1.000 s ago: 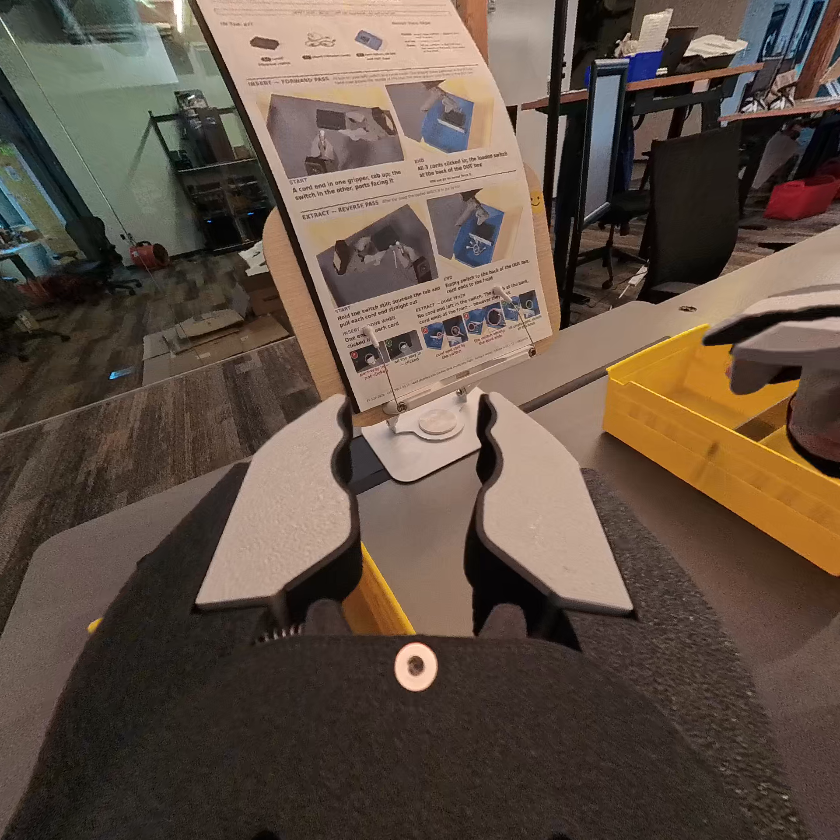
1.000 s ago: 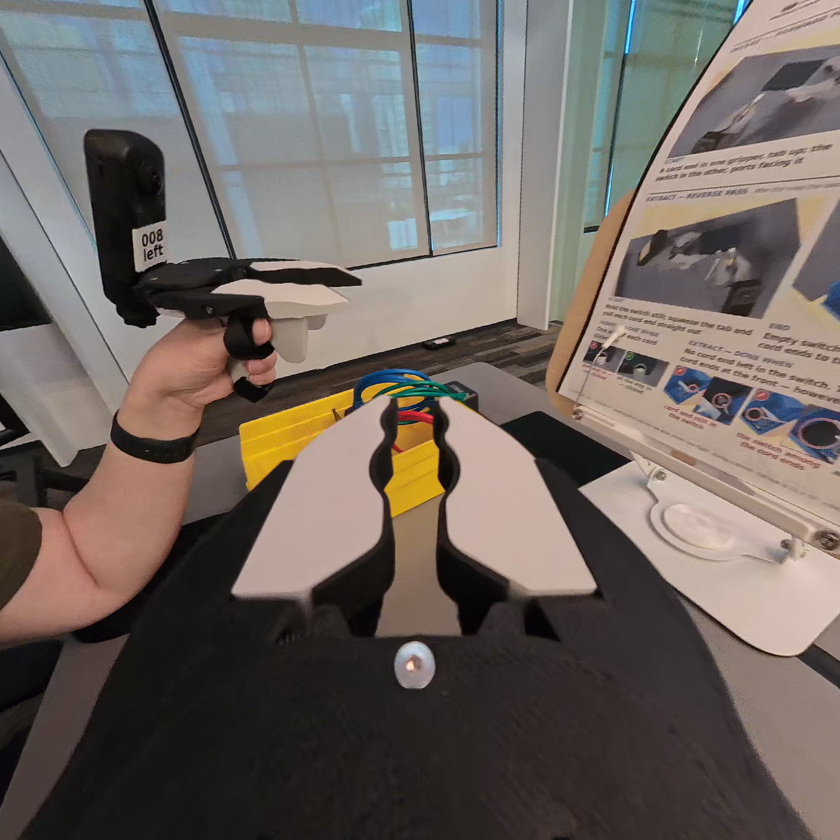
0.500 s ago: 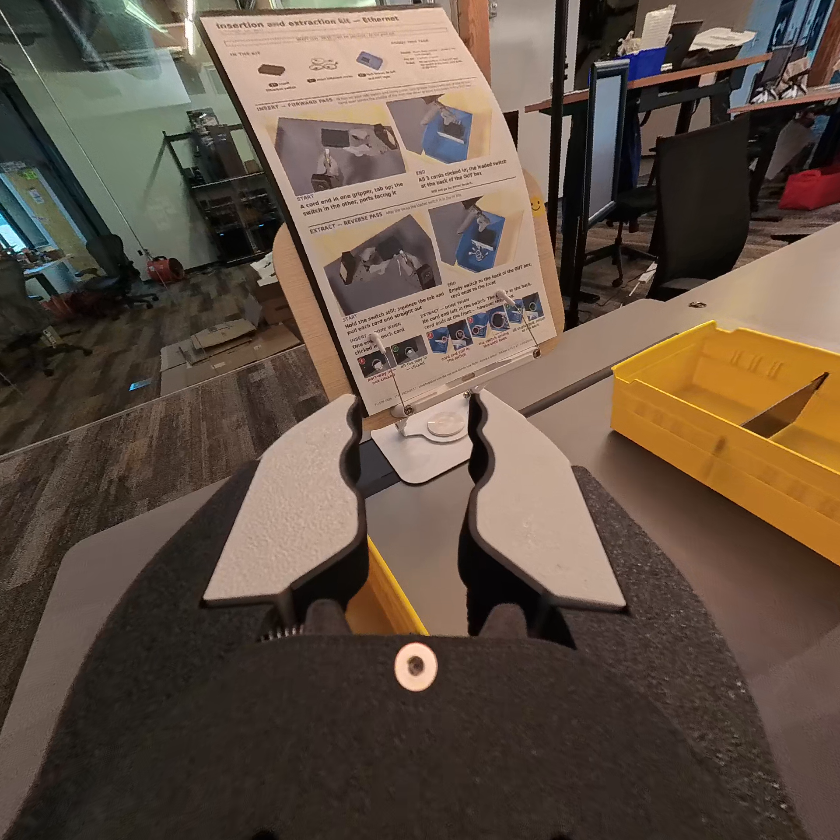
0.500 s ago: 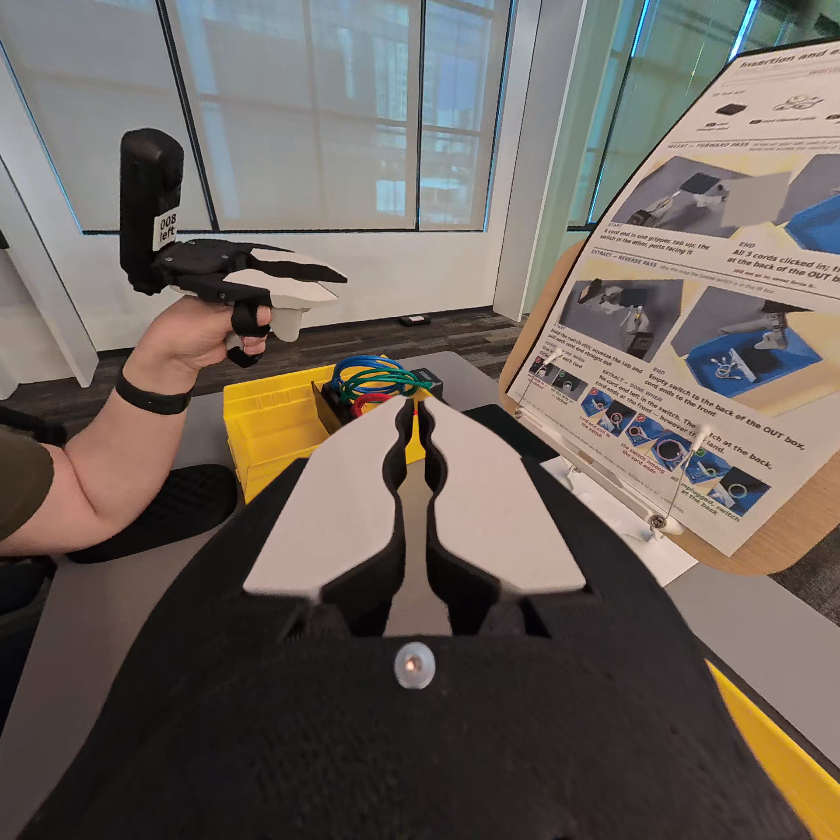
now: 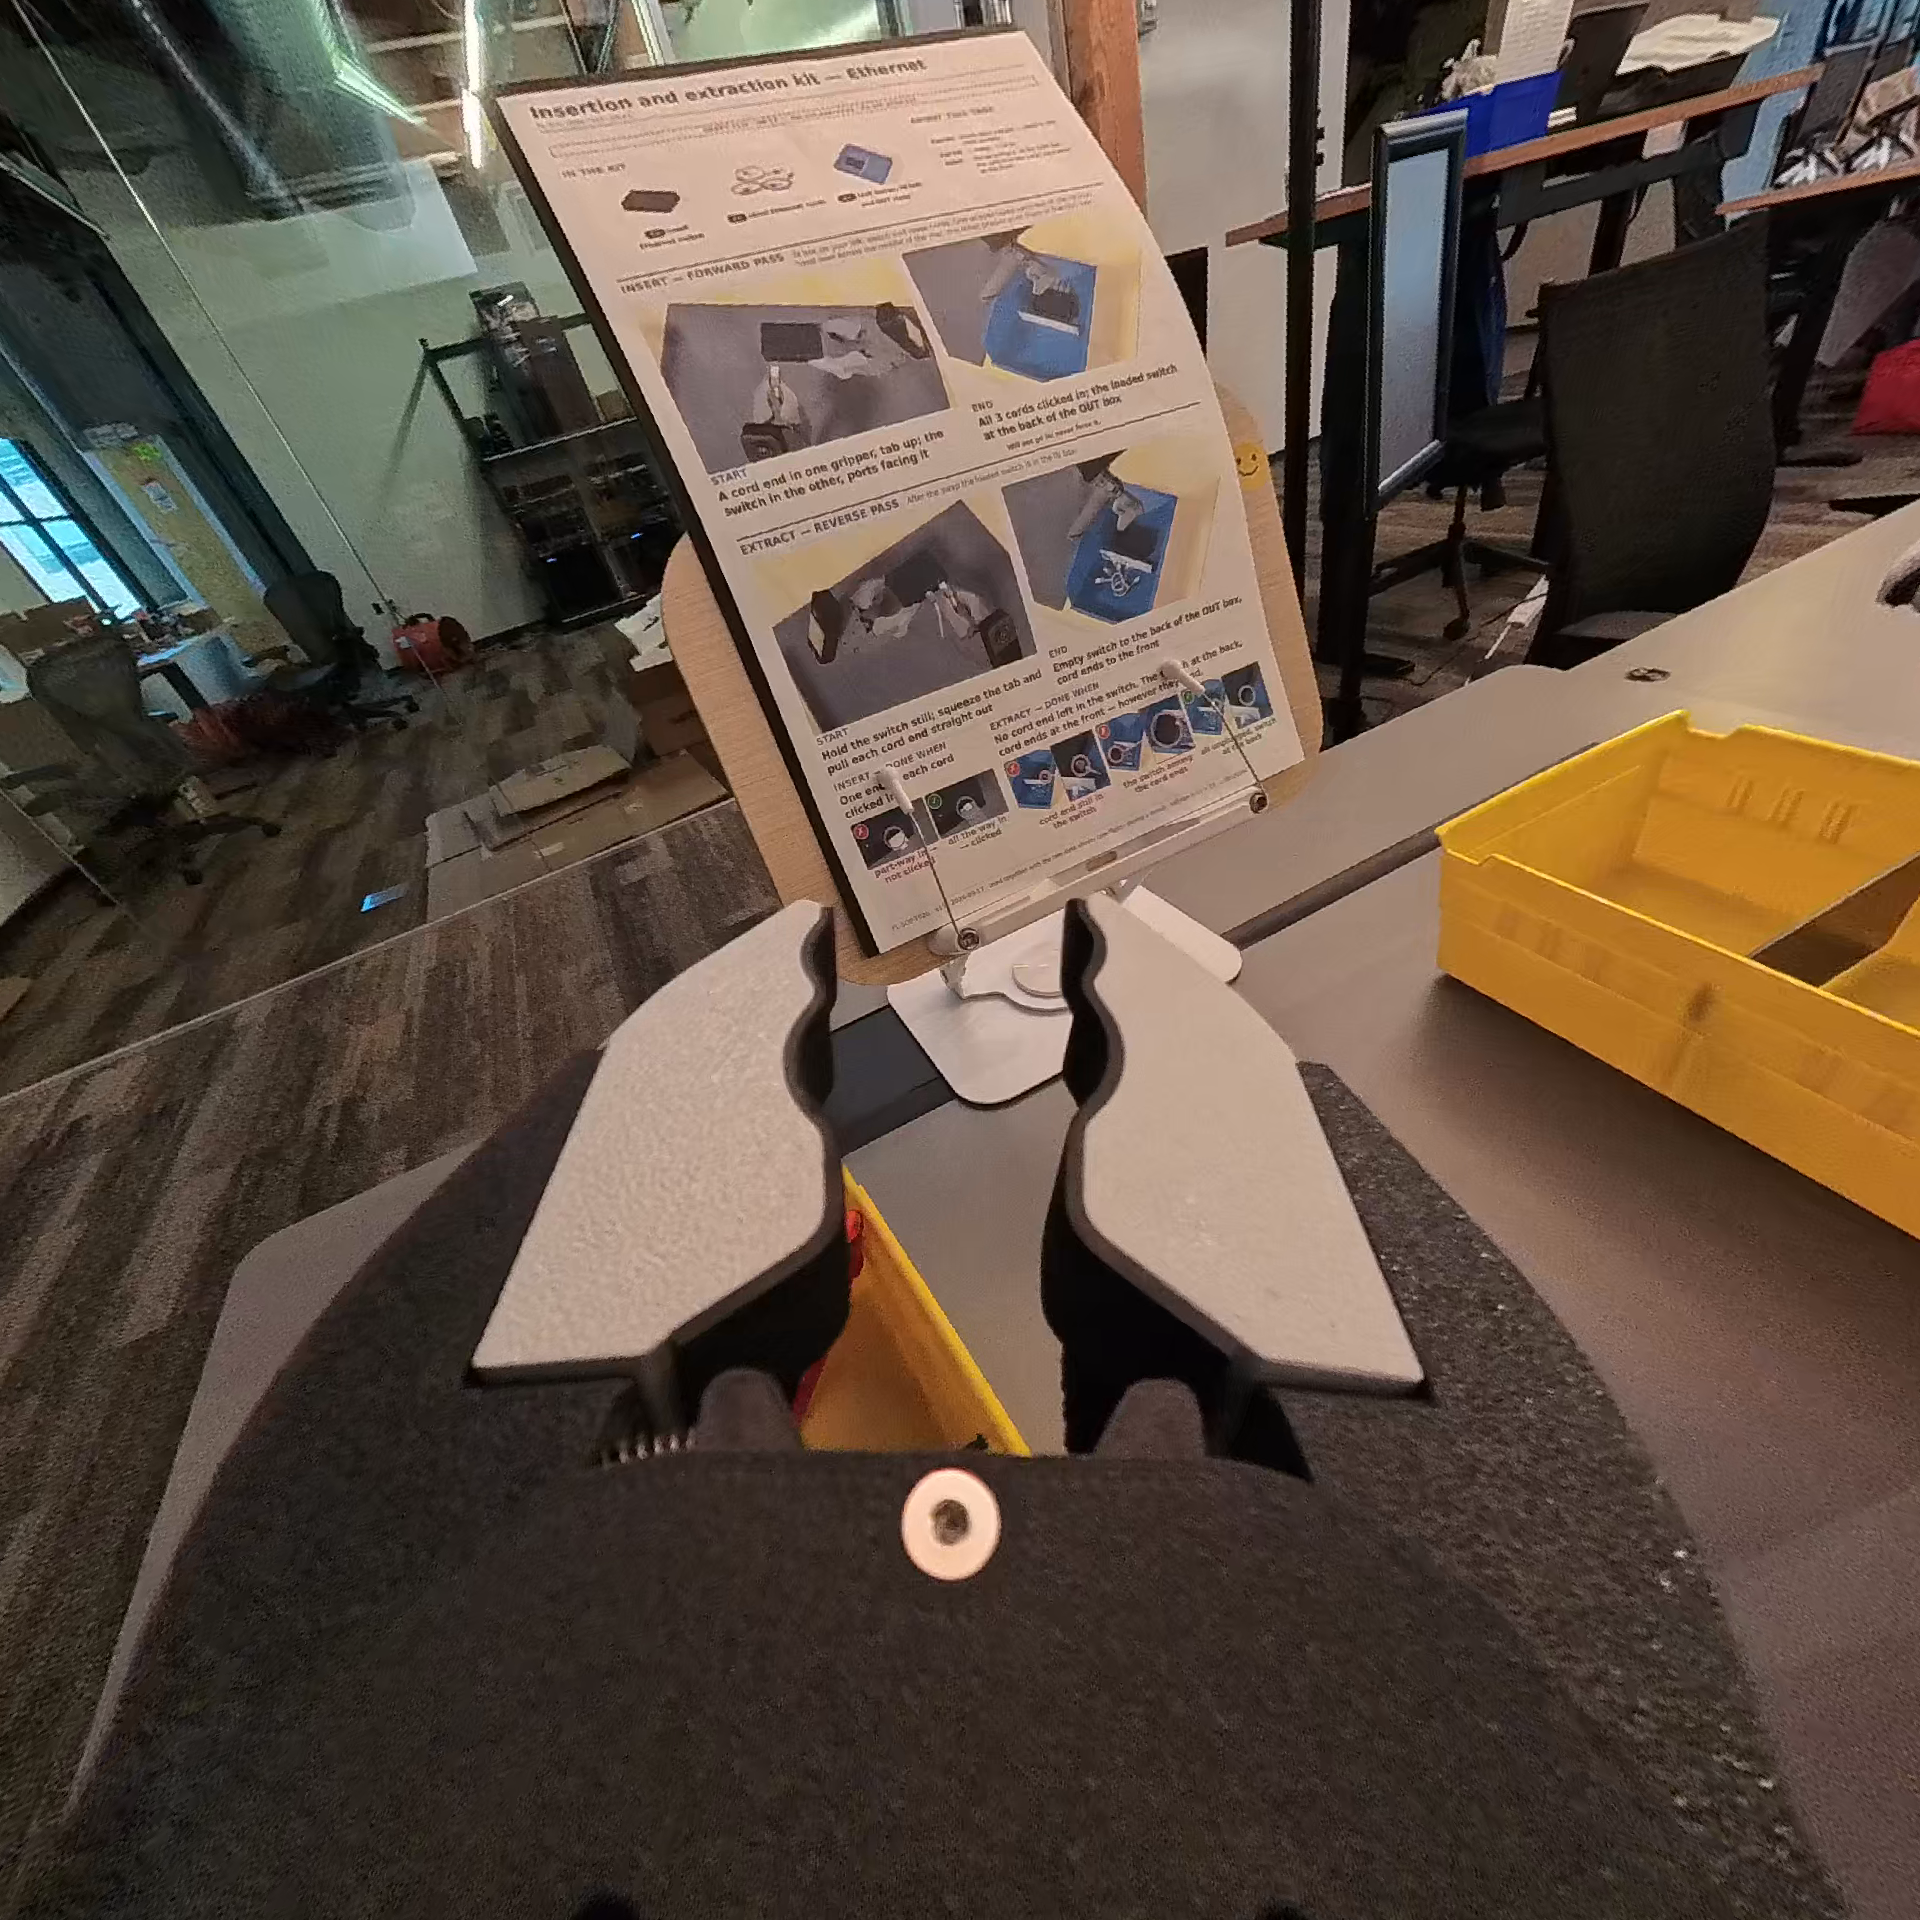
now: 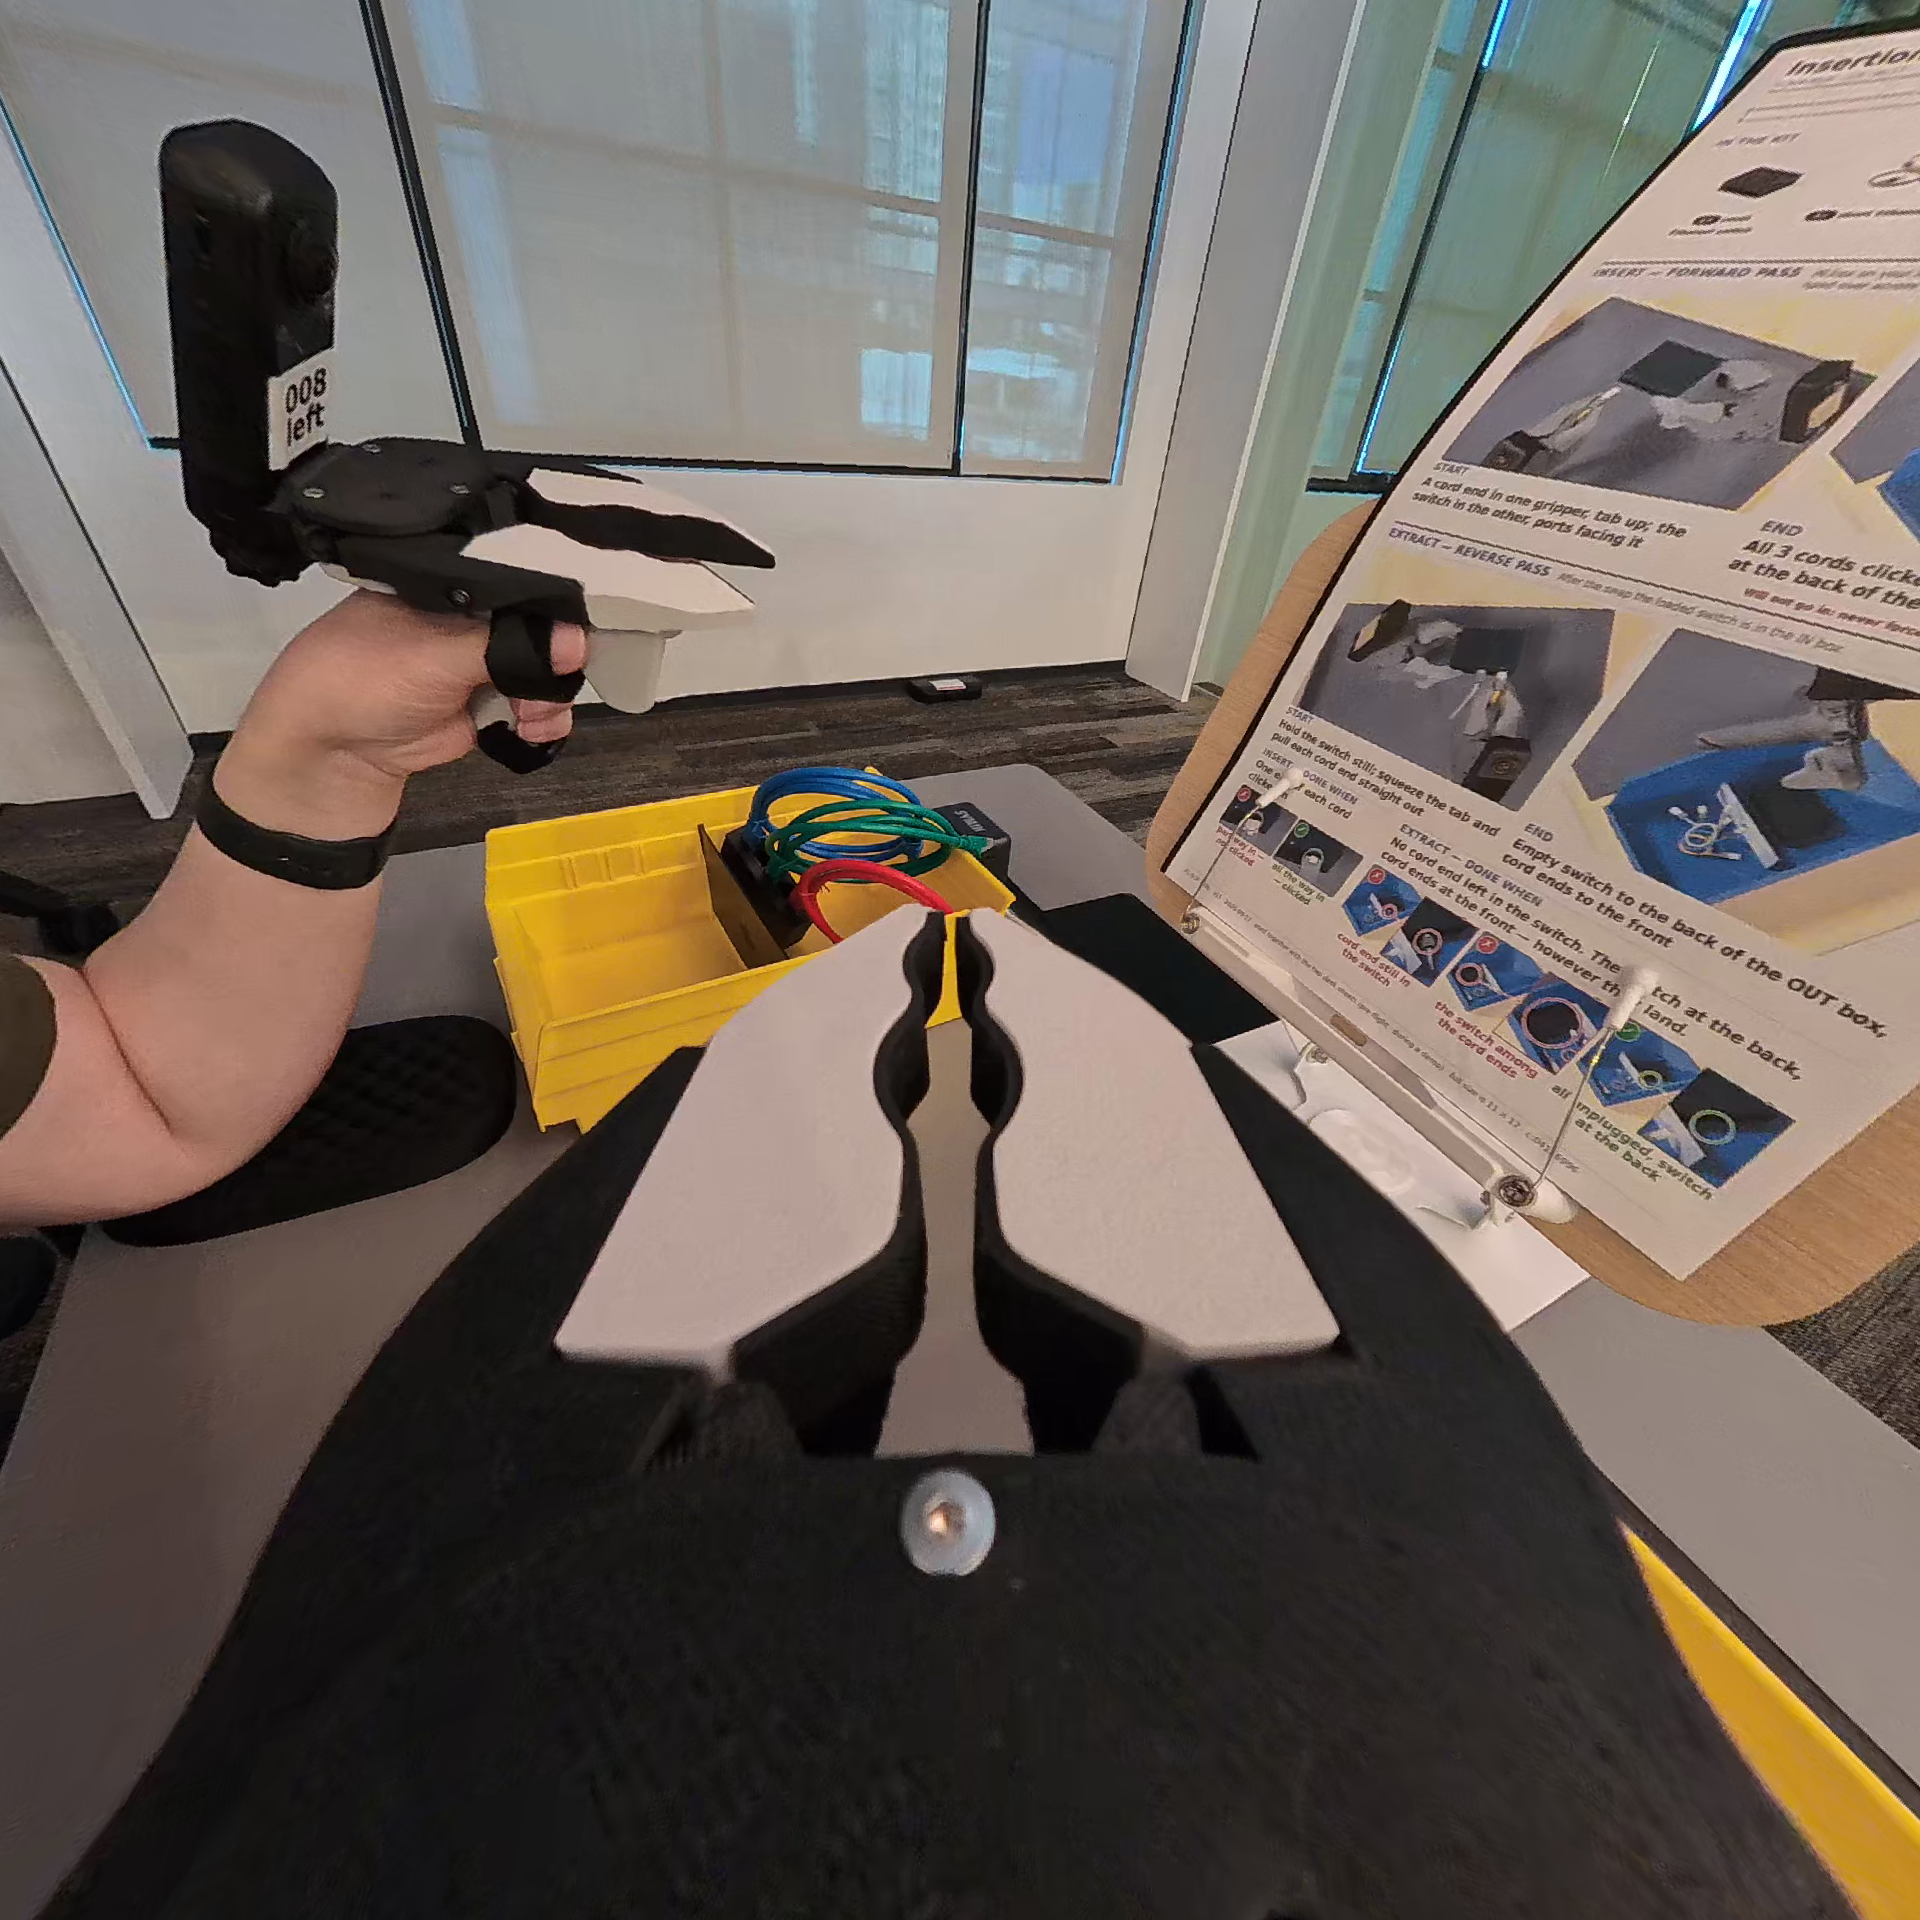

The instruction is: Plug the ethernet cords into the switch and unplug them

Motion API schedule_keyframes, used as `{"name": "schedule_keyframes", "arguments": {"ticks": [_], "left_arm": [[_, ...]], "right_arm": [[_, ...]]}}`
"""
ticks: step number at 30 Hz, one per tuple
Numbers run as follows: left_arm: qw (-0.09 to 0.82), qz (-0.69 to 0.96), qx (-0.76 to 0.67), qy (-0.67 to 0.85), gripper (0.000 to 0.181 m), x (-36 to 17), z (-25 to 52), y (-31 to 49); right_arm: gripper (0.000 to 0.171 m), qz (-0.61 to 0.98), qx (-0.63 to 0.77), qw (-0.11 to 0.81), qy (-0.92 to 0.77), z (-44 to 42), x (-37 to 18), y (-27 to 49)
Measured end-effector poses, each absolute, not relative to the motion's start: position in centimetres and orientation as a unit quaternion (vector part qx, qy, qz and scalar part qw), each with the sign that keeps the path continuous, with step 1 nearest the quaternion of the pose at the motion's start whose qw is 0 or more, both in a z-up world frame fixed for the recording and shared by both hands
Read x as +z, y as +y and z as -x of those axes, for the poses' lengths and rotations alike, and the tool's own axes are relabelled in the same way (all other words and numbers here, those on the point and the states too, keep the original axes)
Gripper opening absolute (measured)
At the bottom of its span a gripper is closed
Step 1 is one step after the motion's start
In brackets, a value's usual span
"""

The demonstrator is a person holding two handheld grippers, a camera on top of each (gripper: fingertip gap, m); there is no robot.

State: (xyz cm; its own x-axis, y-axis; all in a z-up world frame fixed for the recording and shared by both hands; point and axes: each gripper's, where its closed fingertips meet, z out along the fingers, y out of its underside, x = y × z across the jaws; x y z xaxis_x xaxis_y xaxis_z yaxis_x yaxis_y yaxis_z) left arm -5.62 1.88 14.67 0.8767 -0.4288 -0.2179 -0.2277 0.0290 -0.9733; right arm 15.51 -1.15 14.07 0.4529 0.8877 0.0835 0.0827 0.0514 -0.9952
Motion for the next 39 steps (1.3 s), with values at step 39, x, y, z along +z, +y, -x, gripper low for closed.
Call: {"name": "schedule_keyframes", "arguments": {"ticks": [39], "left_arm": [[0.368,0.847,0.176,0.341,0.034,-0.6,24.6,3.3]], "right_arm": [[0.003,0.604,0.352,0.581,-0.417,-16.0,14.0,-1.7]]}}
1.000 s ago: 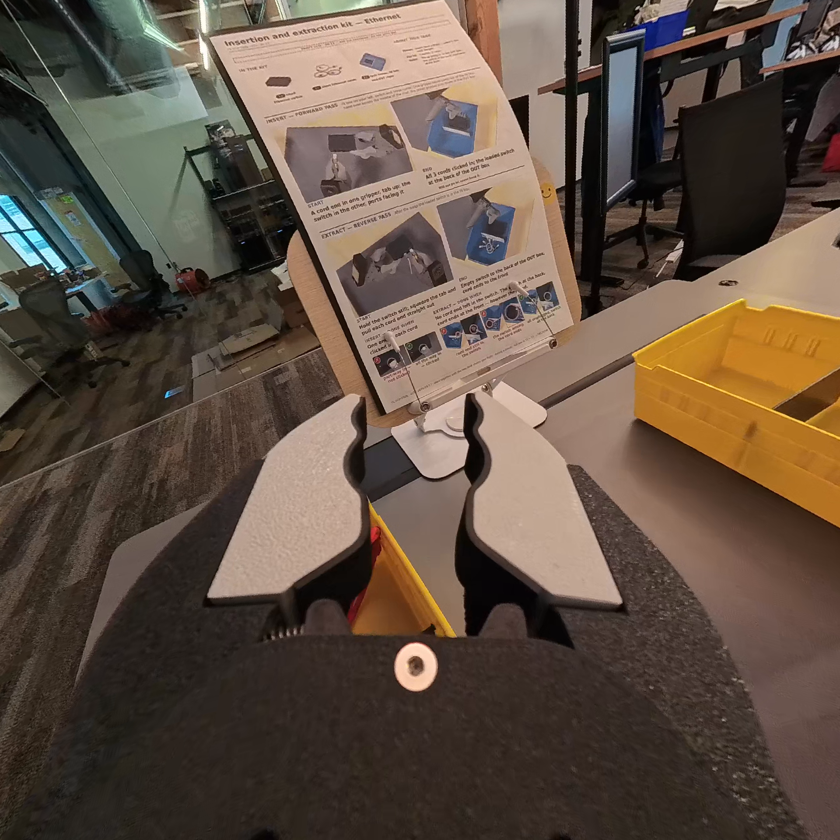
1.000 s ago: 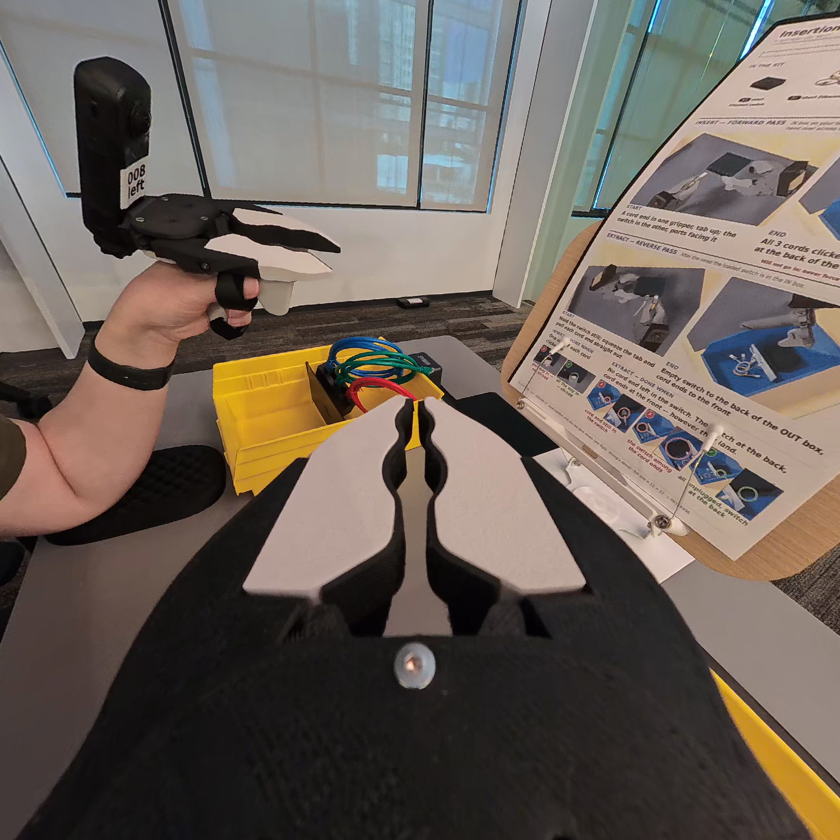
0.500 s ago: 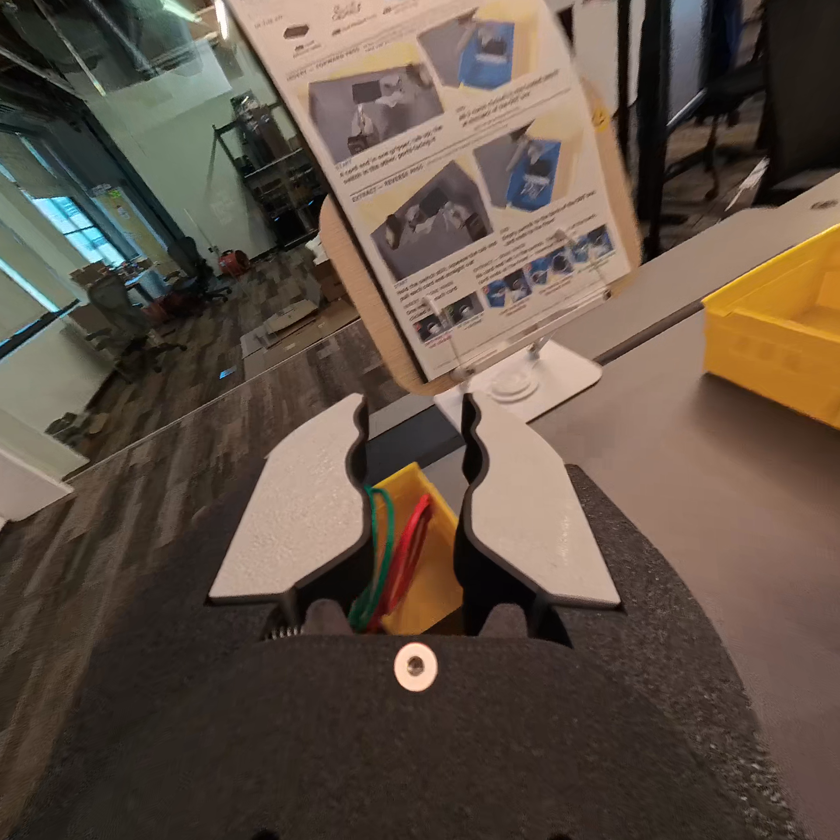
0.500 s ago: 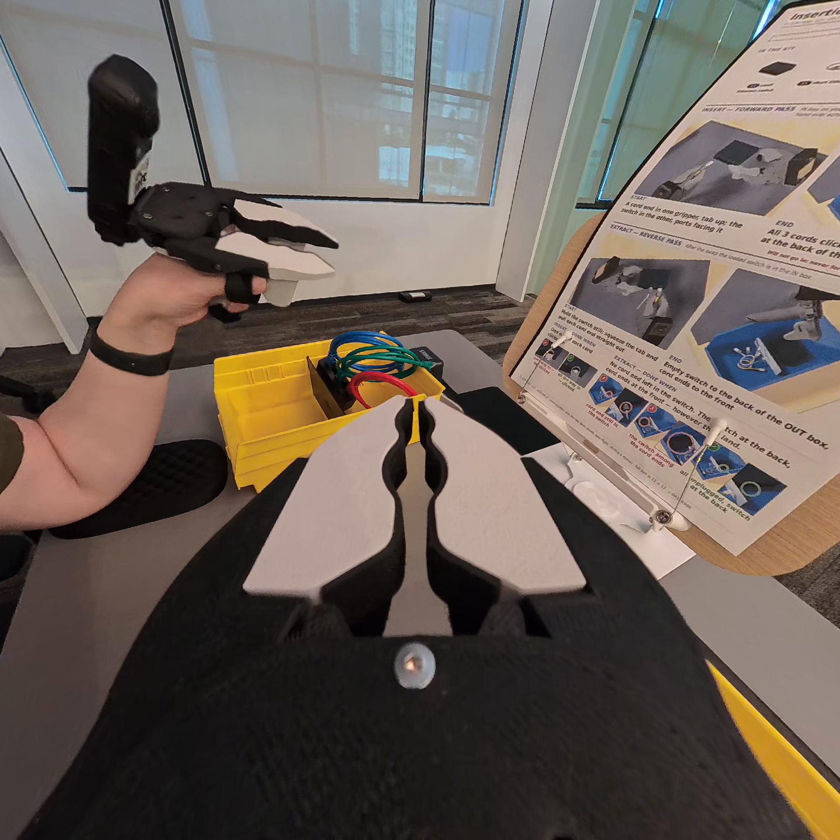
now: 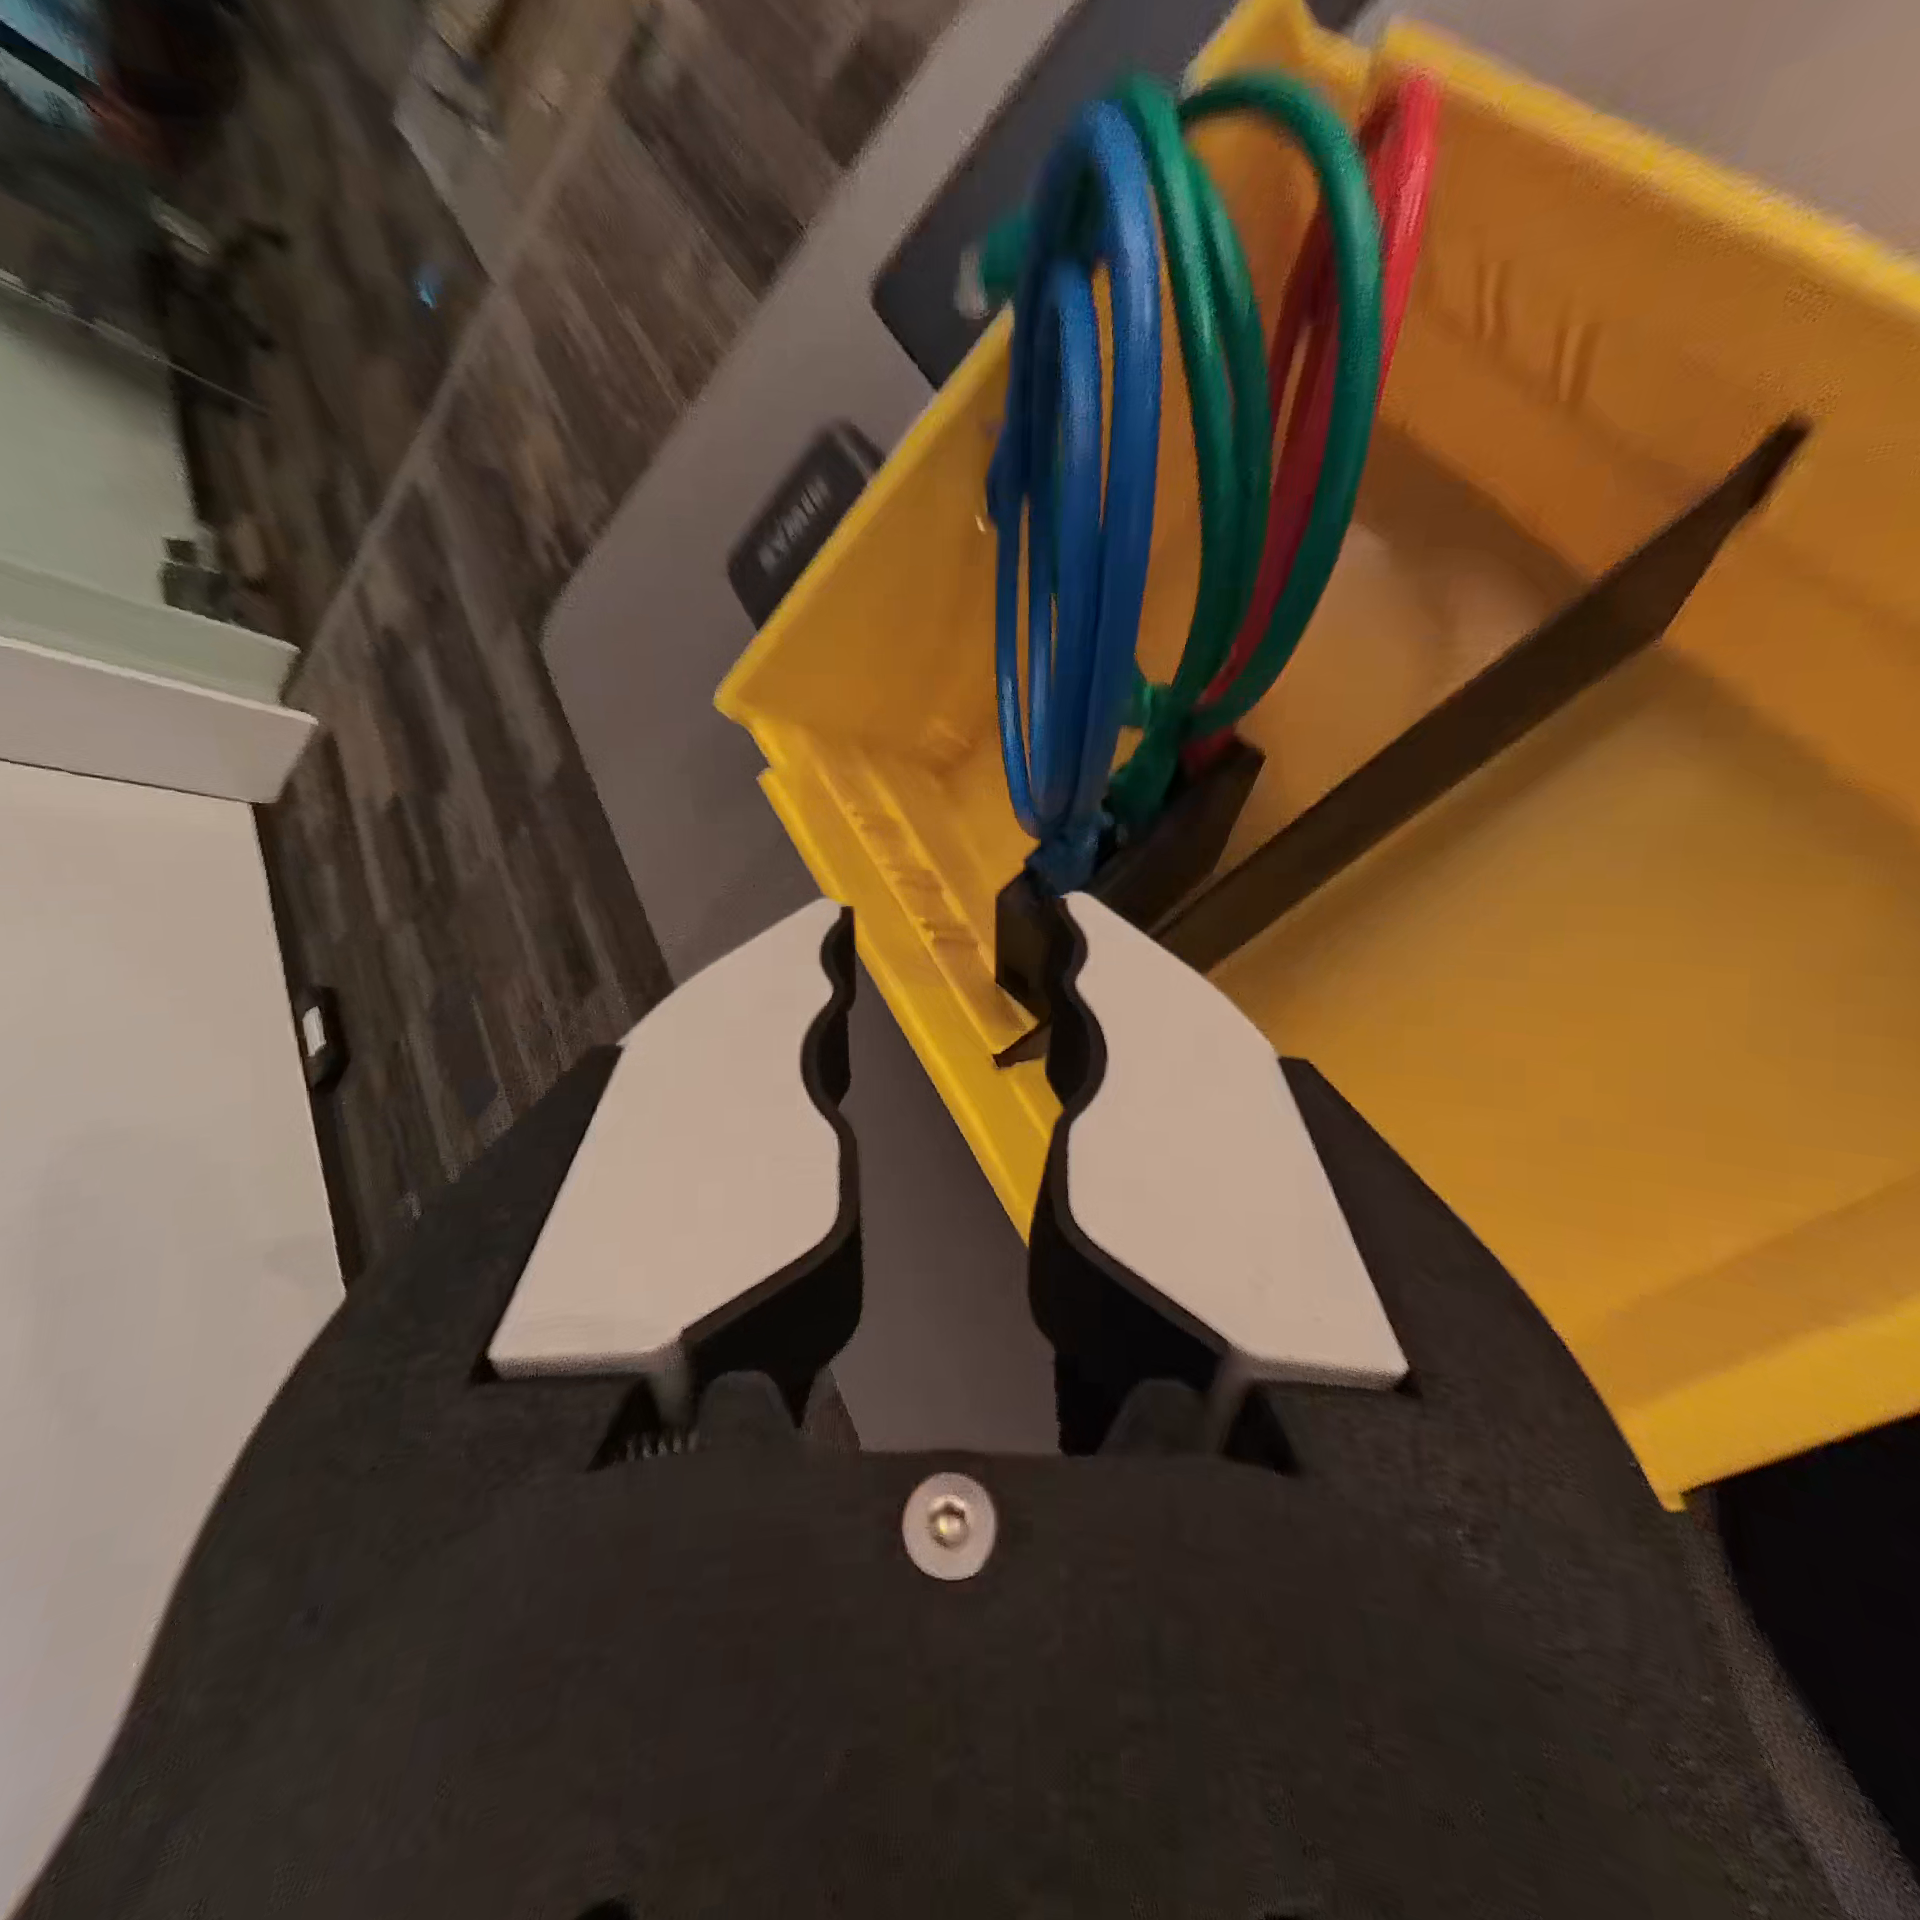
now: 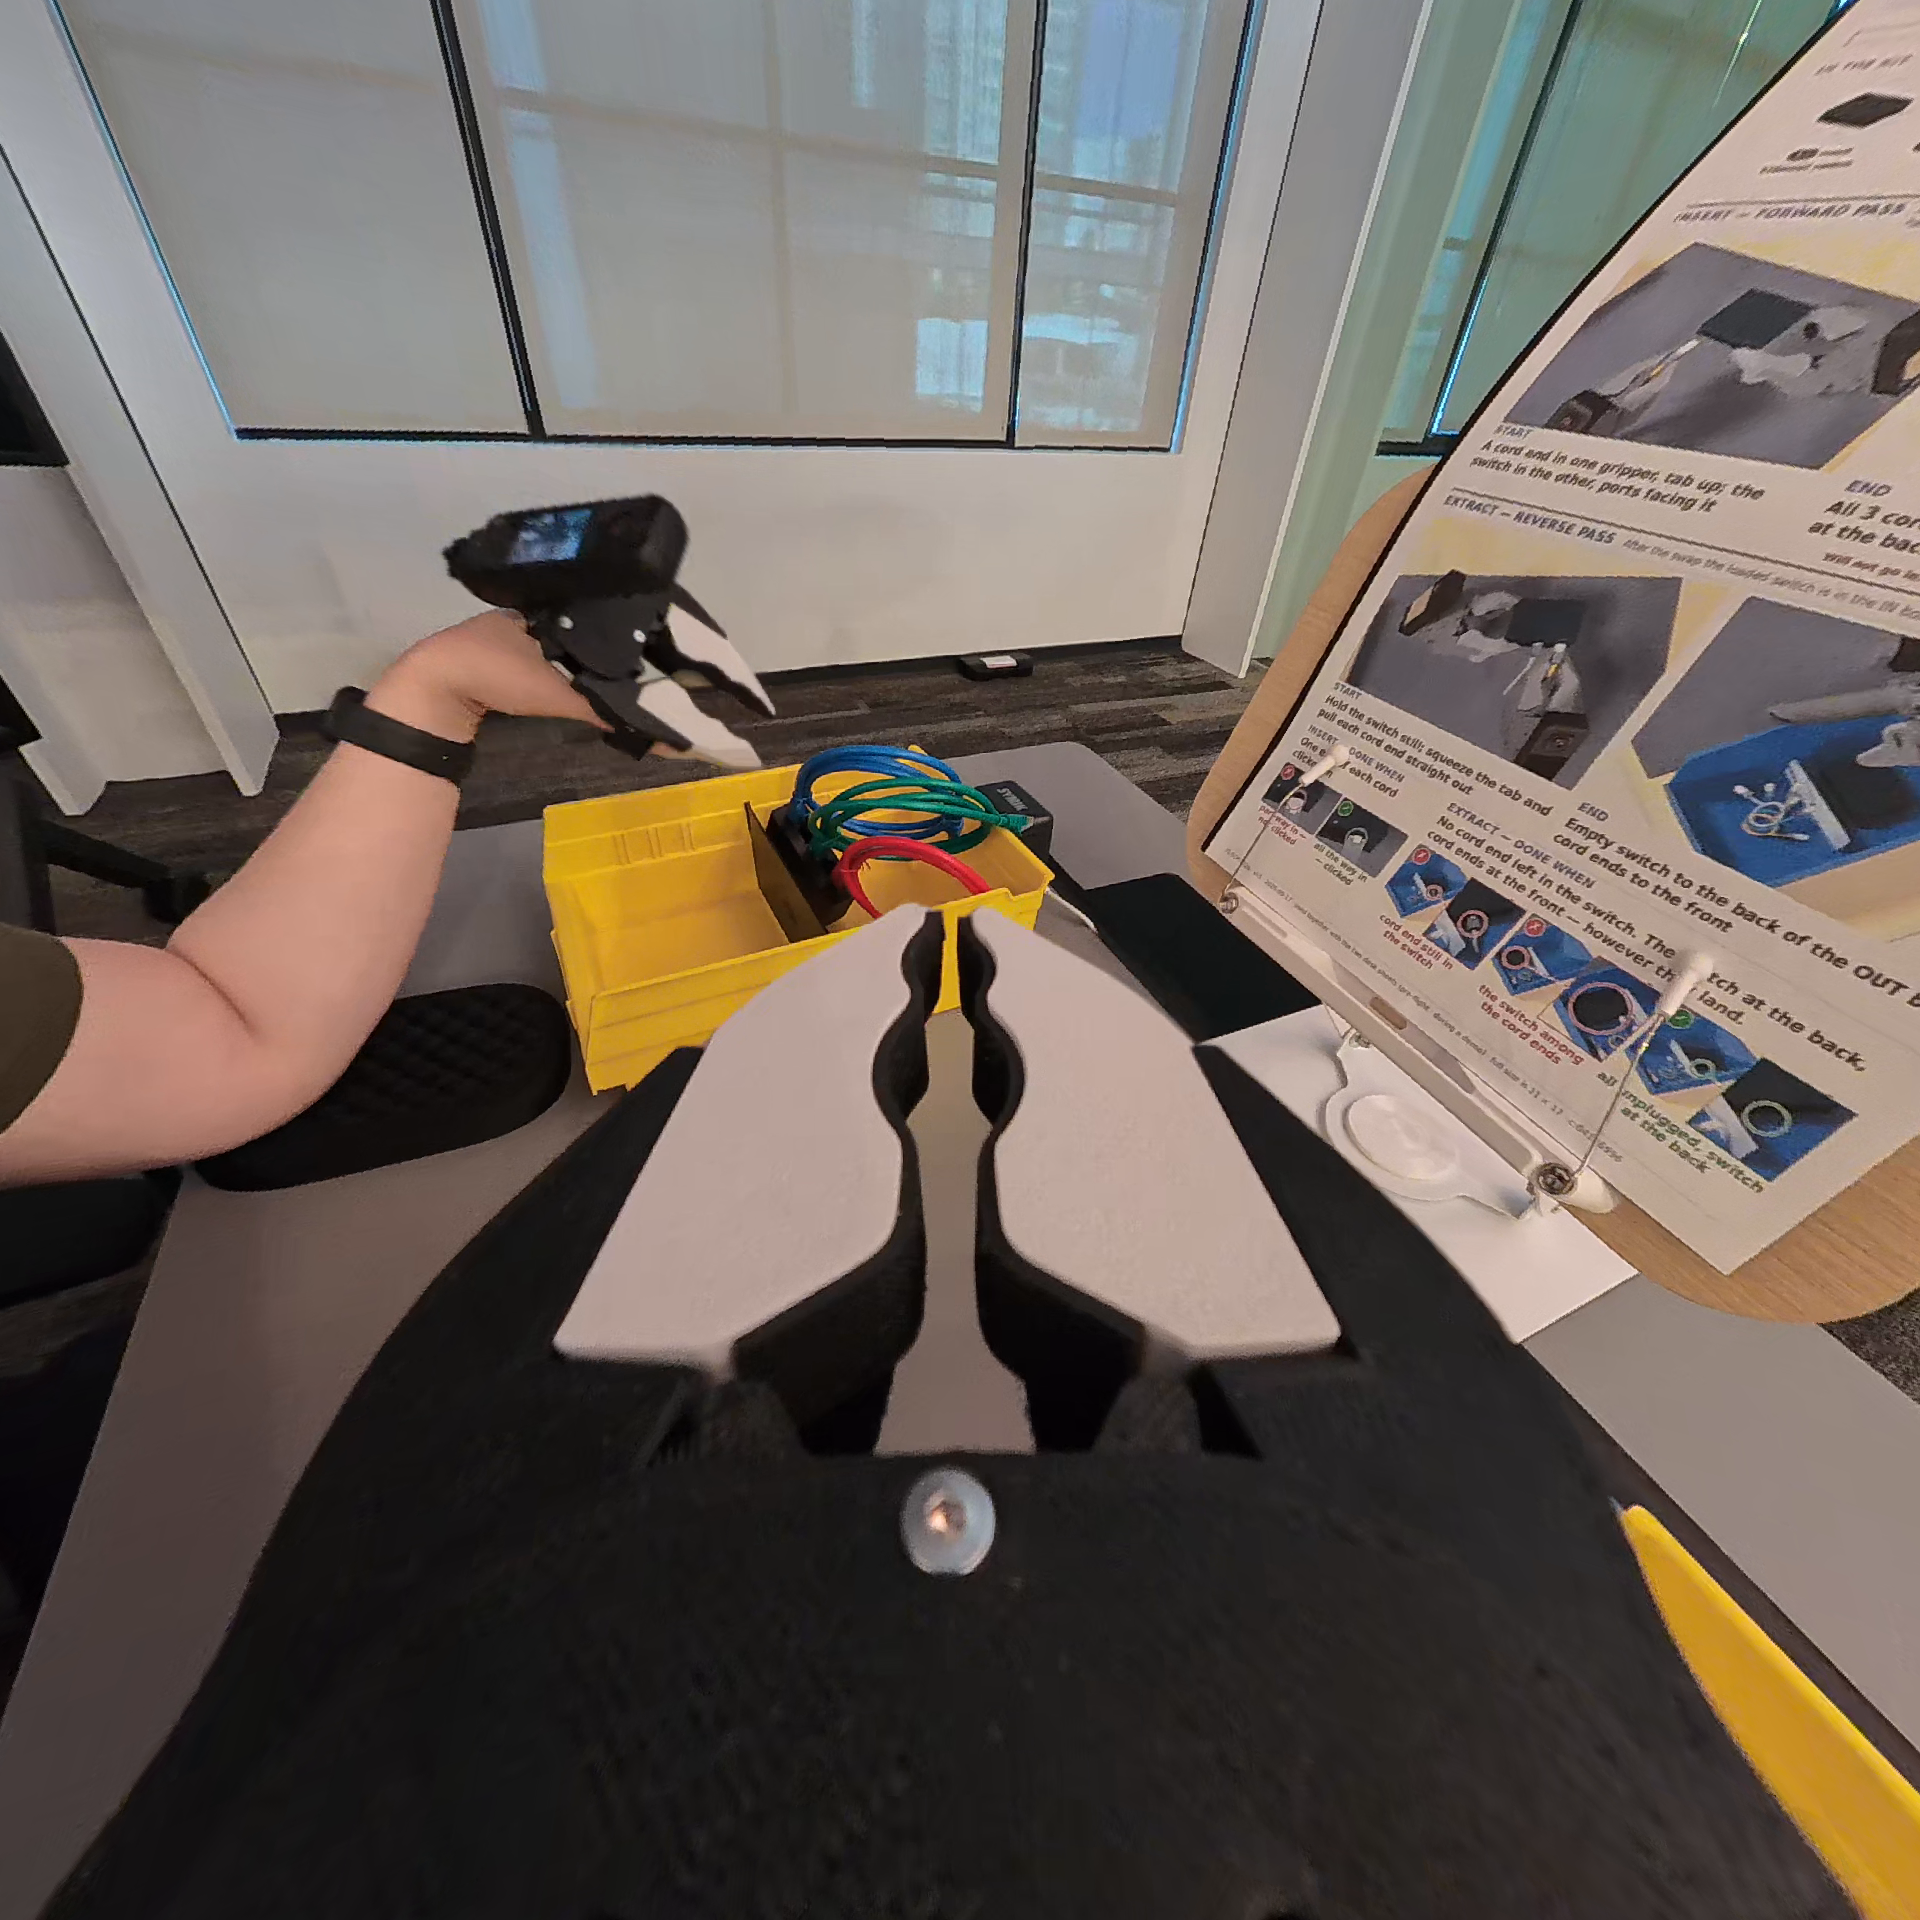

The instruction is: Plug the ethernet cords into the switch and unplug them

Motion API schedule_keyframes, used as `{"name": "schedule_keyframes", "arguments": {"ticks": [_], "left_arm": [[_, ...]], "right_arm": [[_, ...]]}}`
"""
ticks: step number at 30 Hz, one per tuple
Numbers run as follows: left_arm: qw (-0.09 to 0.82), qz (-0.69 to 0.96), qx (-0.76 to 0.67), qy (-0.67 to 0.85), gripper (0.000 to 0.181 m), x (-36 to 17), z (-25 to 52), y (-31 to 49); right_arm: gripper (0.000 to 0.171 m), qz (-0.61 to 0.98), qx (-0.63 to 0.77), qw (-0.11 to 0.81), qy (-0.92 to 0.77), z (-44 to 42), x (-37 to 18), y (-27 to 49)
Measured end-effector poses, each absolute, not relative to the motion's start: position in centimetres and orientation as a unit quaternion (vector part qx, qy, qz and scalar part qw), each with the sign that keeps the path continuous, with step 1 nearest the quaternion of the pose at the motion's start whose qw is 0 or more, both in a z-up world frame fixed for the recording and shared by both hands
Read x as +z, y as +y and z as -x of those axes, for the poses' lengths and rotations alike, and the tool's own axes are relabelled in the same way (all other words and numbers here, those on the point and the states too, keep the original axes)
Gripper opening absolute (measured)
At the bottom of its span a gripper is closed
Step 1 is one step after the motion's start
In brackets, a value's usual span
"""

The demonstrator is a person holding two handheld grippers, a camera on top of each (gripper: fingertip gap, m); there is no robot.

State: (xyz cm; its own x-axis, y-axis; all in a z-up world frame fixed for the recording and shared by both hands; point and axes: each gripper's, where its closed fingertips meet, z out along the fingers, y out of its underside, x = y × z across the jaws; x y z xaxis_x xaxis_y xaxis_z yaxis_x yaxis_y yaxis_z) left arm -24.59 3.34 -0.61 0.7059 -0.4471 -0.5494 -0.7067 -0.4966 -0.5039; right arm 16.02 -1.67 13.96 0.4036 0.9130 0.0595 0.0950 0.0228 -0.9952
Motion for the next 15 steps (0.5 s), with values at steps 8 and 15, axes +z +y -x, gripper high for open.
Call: {"name": "schedule_keyframes", "arguments": {"ticks": [8,15], "left_arm": [[0.382,0.835,0.100,0.382,0.039,-3.2,23.1,4.6],[0.362,0.837,0.105,0.397,0.033,-5.2,23.2,5.8]], "right_arm": [[0.004,0.610,0.349,0.566,-0.431,-15.8,13.3,-1.7],[0.004,0.609,0.349,0.565,-0.433,-15.8,13.3,-1.8]]}}
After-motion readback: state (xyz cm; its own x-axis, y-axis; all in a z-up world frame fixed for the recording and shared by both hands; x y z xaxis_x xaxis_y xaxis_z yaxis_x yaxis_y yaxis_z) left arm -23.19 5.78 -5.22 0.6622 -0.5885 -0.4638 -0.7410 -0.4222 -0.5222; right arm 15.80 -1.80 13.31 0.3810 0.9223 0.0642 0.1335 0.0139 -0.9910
